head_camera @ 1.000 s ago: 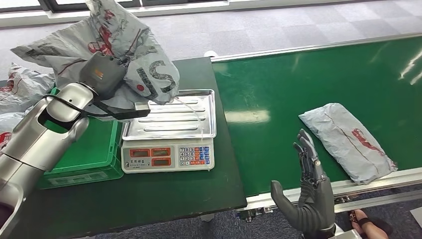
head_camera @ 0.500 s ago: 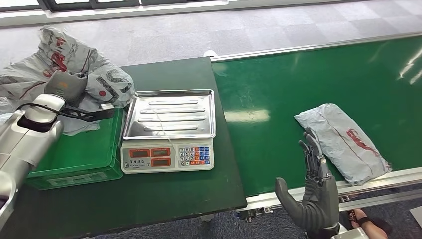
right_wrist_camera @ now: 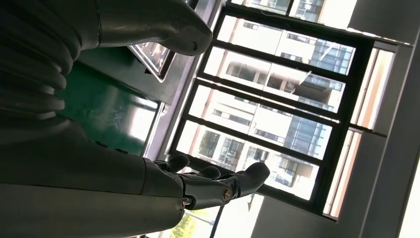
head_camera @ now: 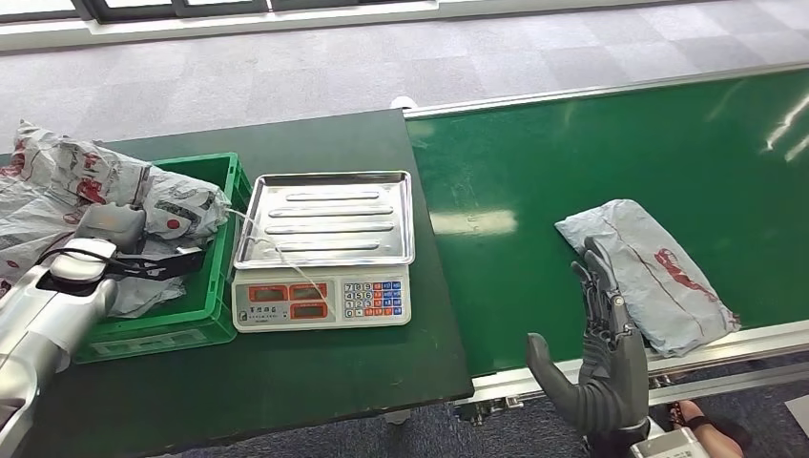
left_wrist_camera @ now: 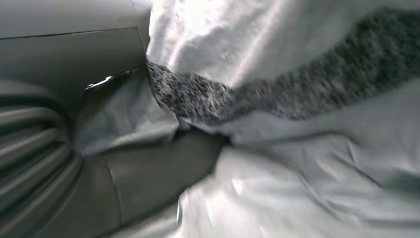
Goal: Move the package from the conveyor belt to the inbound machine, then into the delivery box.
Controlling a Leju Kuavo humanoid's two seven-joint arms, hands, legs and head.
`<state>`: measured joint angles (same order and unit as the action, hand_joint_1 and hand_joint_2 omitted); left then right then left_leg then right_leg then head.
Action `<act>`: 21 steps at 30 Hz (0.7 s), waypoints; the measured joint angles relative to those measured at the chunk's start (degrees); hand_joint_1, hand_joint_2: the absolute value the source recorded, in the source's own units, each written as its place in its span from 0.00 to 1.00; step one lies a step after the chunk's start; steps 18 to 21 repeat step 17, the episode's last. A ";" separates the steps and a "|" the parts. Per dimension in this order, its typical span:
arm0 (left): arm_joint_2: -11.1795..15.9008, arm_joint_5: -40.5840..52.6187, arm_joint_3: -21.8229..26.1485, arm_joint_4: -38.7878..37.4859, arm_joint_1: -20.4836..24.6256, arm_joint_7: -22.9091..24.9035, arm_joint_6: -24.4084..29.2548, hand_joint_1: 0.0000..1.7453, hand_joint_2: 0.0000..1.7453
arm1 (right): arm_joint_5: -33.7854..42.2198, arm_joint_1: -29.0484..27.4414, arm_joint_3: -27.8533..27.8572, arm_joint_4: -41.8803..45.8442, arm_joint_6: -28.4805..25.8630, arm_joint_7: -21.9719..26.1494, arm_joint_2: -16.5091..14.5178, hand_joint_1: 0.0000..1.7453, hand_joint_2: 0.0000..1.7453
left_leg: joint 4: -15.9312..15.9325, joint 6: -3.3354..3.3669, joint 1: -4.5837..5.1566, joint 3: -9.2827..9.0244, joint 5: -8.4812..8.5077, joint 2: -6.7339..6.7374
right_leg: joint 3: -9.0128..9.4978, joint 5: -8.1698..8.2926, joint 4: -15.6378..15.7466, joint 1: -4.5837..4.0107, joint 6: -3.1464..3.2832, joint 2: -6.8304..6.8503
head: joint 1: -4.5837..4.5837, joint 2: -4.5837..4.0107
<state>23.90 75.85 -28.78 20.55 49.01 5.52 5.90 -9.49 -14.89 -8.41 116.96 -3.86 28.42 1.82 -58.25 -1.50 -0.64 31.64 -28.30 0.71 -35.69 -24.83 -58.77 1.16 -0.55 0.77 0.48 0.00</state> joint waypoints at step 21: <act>-11.14 -56.59 25.11 33.92 -16.35 -16.52 4.17 0.00 0.00 | -4.02 -2.94 -0.07 0.62 -2.80 -0.03 -1.50 0.00 1.00 | -0.04 0.11 0.11 0.00 -0.25 0.49 | -0.07 -0.01 0.03 0.13 -0.02 -0.33 | -0.01 0.00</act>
